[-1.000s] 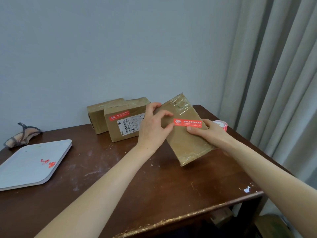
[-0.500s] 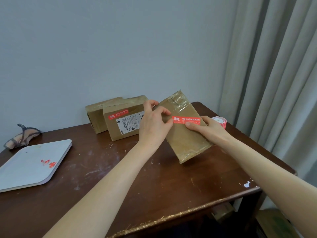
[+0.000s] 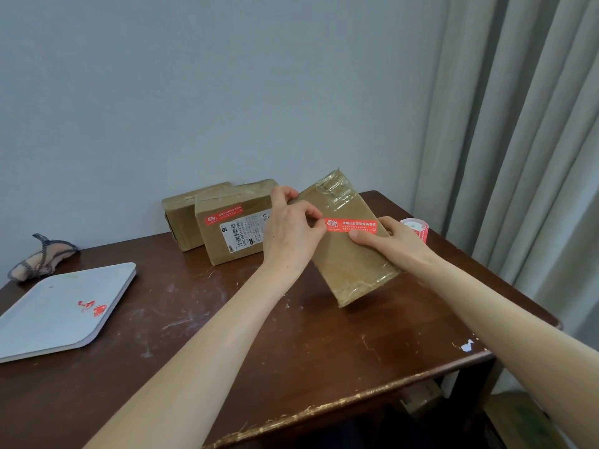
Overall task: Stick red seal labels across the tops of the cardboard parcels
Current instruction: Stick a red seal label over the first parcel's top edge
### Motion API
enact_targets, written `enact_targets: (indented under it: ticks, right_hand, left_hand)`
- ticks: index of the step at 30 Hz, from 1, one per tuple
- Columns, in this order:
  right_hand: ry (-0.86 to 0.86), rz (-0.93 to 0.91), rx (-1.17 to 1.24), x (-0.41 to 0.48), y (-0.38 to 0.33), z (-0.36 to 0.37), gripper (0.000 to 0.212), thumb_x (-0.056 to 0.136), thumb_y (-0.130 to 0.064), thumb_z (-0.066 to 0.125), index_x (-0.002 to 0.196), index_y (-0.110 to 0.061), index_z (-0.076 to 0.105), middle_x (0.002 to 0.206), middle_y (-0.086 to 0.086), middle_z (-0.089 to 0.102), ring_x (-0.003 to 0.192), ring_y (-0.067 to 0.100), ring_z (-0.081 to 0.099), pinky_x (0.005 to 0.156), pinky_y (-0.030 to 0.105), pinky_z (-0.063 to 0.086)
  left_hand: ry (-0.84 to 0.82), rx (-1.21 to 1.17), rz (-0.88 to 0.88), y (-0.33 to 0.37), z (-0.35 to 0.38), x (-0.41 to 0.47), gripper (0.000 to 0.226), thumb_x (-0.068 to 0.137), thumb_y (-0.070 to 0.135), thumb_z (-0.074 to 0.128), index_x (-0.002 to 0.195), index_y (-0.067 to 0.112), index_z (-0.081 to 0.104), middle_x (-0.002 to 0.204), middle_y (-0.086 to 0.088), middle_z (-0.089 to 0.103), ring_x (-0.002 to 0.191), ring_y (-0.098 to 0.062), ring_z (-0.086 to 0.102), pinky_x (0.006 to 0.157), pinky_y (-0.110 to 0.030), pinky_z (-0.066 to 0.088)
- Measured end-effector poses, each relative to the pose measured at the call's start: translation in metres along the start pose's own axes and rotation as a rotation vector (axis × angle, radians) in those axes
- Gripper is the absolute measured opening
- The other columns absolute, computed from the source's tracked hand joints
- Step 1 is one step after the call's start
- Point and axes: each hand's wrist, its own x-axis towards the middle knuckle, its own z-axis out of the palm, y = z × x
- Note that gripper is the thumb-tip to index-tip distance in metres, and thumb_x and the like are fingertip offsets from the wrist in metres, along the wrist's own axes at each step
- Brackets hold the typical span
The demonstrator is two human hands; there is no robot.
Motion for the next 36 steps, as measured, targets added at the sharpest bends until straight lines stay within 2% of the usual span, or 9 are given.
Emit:
enact_targets:
  ticks: [4,12,18,23,28,36]
  right_hand:
    - [0.004,0.002,-0.005,0.000,0.000,0.000,0.058,0.071,-0.056,0.074,0.118,-0.028,0.055,0.106,-0.009,0.065,0.094,0.012,0.066,0.090,0.038,0.054]
    - [0.001,-0.008,-0.025,0.000,-0.002,0.000,0.052,0.072,-0.056,0.073,0.113,-0.031,0.053,0.101,-0.013,0.063,0.092,0.008,0.064,0.084,0.033,0.054]
    - [0.009,-0.002,-0.034,0.000,-0.002,0.000,0.054,0.073,-0.057,0.072,0.115,-0.030,0.053,0.103,-0.010,0.063,0.094,0.011,0.064,0.087,0.036,0.054]
    - [0.003,0.002,-0.034,0.000,-0.001,0.000,0.054,0.073,-0.057,0.072,0.115,-0.031,0.053,0.104,-0.010,0.063,0.094,0.011,0.064,0.088,0.036,0.054]
    - [0.002,0.005,-0.022,0.002,-0.001,0.001,0.053,0.070,-0.058,0.074,0.112,-0.033,0.054,0.102,-0.012,0.064,0.095,0.011,0.065,0.090,0.038,0.054]
    - [0.005,0.004,-0.038,0.003,0.000,0.001,0.053,0.071,-0.058,0.073,0.113,-0.032,0.054,0.105,-0.010,0.064,0.095,0.012,0.065,0.090,0.038,0.054]
  left_hand:
    - [0.006,0.001,0.006,-0.001,0.002,0.001,0.009,0.083,0.026,0.069,0.085,0.018,0.072,0.126,0.002,0.037,0.109,-0.008,0.045,0.079,-0.021,0.038]
    - [0.049,0.034,0.024,-0.001,0.006,0.000,0.010,0.081,0.027,0.069,0.078,0.018,0.071,0.118,0.001,0.038,0.112,-0.013,0.040,0.077,-0.022,0.038]
    - [0.036,0.056,0.057,-0.005,0.008,0.000,0.012,0.083,0.029,0.067,0.080,0.018,0.070,0.112,0.004,0.037,0.109,-0.013,0.040,0.073,-0.023,0.038]
    - [0.040,-0.042,0.054,-0.010,0.005,-0.002,0.011,0.082,0.029,0.068,0.089,0.021,0.065,0.112,0.008,0.035,0.098,-0.005,0.040,0.076,-0.020,0.038]
    - [0.065,-0.050,0.064,-0.012,0.006,-0.004,0.010,0.082,0.027,0.070,0.089,0.021,0.069,0.118,0.006,0.038,0.104,-0.002,0.038,0.081,-0.017,0.034]
    - [0.039,-0.026,0.021,-0.008,0.007,-0.001,0.008,0.082,0.027,0.070,0.086,0.021,0.071,0.123,0.003,0.039,0.119,-0.010,0.041,0.085,-0.020,0.036]
